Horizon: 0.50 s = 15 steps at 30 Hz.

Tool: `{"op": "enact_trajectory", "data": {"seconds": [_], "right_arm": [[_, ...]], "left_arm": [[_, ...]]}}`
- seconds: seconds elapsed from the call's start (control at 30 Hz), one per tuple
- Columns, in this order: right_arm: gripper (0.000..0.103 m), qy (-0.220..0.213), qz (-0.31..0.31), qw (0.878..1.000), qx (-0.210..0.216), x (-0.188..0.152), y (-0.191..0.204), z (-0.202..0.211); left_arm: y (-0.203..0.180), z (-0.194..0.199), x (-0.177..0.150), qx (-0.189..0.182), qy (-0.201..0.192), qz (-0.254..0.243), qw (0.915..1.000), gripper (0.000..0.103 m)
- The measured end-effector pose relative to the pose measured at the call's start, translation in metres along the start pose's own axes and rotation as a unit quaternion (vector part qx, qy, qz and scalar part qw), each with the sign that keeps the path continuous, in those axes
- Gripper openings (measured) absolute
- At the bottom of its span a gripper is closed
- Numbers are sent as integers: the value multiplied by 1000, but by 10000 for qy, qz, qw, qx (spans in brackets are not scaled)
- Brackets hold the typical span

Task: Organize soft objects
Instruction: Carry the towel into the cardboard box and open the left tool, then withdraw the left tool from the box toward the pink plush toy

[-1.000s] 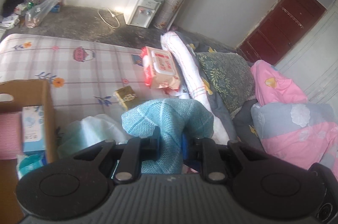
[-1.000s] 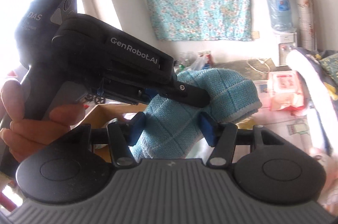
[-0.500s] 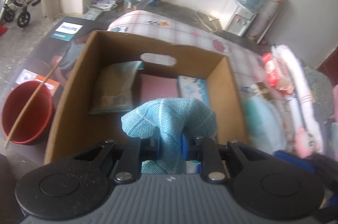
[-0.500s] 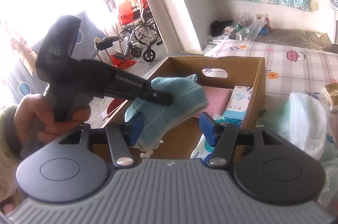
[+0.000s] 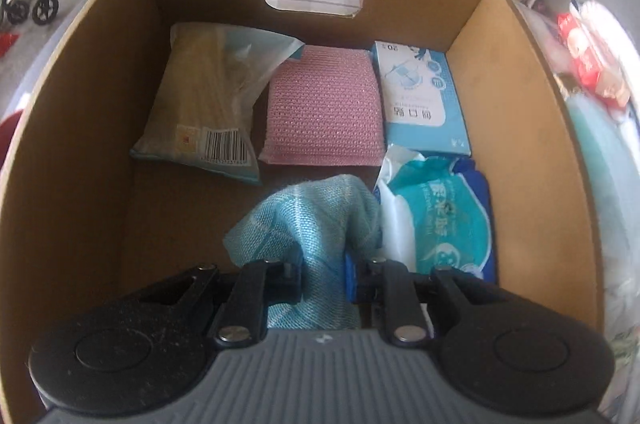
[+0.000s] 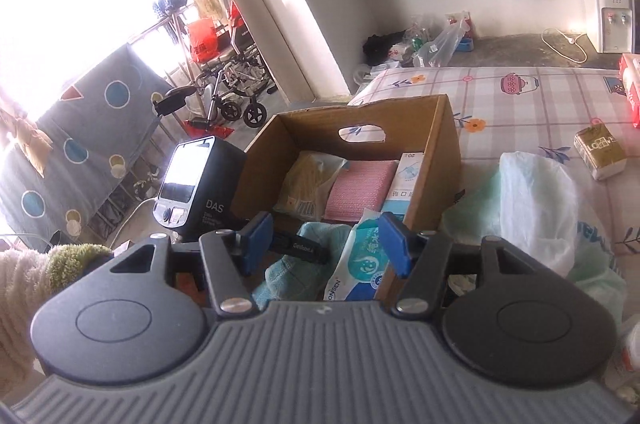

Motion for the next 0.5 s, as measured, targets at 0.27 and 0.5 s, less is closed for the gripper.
{"op": "enact_trajectory", "data": {"seconds": [0.27,0.5], "right_arm": [[59,-17,-93,10000,0,-5,-10,3],[59,14,-41,10000,-15,-9,-8,1]], "left_arm": [[10,0,6,-346,-332,804,9956,20],[-5,-5,-10,-548,-56,682,9962,32]]}}
Point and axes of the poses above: each gripper's, at about its wrist camera, not at the fingertips, and z roughly against the way its jaws point, y to its left, x to its top, the point moved 8 cm from there along -z, roughly the way its jaws point, and after that the axes turned 15 degrees about x, right-handed, at the moved point
